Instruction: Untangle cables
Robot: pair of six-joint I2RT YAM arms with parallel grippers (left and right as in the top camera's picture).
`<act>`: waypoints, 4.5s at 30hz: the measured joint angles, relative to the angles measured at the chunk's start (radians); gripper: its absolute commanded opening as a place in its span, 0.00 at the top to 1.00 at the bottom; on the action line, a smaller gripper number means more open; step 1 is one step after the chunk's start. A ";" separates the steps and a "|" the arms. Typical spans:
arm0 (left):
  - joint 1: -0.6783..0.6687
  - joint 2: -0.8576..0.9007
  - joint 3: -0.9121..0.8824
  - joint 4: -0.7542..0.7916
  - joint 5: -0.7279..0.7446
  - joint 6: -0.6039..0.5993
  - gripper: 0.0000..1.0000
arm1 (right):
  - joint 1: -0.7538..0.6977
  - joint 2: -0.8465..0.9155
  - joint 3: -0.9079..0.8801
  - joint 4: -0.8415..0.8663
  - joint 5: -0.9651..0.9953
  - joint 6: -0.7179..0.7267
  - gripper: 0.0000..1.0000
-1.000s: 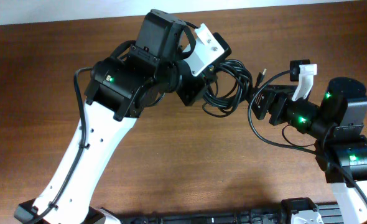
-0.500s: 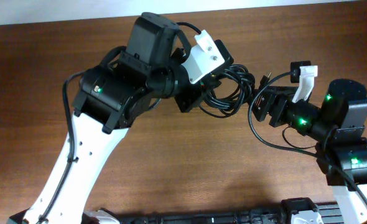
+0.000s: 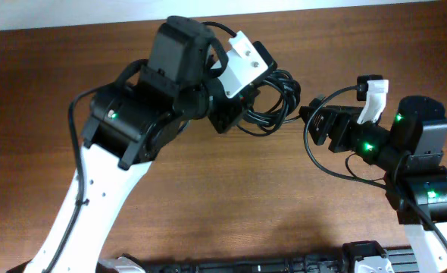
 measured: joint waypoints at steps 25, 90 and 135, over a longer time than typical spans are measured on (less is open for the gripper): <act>0.000 -0.018 0.000 0.018 -0.067 -0.010 1.00 | -0.001 0.002 0.000 0.102 -0.203 -0.116 0.29; -0.019 -0.018 0.000 0.069 -0.215 -0.292 1.00 | -0.004 0.007 0.000 0.238 -0.587 -0.269 0.96; 0.000 -0.018 0.000 0.103 -0.469 -0.481 1.00 | -0.004 0.017 0.000 0.233 -0.591 -0.273 0.32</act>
